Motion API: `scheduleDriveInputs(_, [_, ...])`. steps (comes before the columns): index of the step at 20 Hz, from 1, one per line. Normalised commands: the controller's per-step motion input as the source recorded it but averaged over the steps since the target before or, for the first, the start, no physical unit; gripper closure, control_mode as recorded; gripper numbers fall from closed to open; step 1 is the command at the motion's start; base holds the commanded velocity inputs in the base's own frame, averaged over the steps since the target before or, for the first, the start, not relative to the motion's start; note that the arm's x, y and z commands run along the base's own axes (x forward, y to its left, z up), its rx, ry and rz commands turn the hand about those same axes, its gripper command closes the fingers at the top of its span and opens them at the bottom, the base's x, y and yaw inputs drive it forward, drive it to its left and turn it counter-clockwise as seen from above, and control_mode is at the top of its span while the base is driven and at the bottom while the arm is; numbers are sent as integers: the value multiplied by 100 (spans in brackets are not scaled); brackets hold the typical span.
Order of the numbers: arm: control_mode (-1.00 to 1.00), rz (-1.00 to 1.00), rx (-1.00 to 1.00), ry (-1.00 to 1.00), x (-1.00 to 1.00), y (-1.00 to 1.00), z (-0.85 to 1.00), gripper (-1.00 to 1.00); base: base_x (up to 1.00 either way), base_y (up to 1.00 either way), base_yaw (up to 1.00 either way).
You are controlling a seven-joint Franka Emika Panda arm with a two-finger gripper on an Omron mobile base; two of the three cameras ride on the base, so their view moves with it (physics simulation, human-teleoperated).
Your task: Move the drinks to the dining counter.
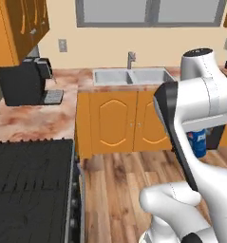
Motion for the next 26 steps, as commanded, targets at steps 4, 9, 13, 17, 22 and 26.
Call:
scheduleDriveInputs(4, [100, 0, 0, 0, 0, 0, 0, 100, 18, -23, -84])
scheduleDriveInputs(9, [100, 0, 0, 0, 0, 0, 0, 100, 15, -6, -87])
scheduleDriveInputs(13, [100, 0, 0, 0, 0, 0, 0, 100, 15, -3, -88])
scheduleDriveInputs(17, [100, 0, 0, 0, 0, 0, 0, 100, 23, -7, -84])
scheduleDriveInputs(22, [100, 0, 0, 0, 0, 0, 0, 100, 25, -18, -82])
scheduleDriveInputs(26, [100, 0, 0, 0, 0, 0, 0, 100, 42, -59, -68])
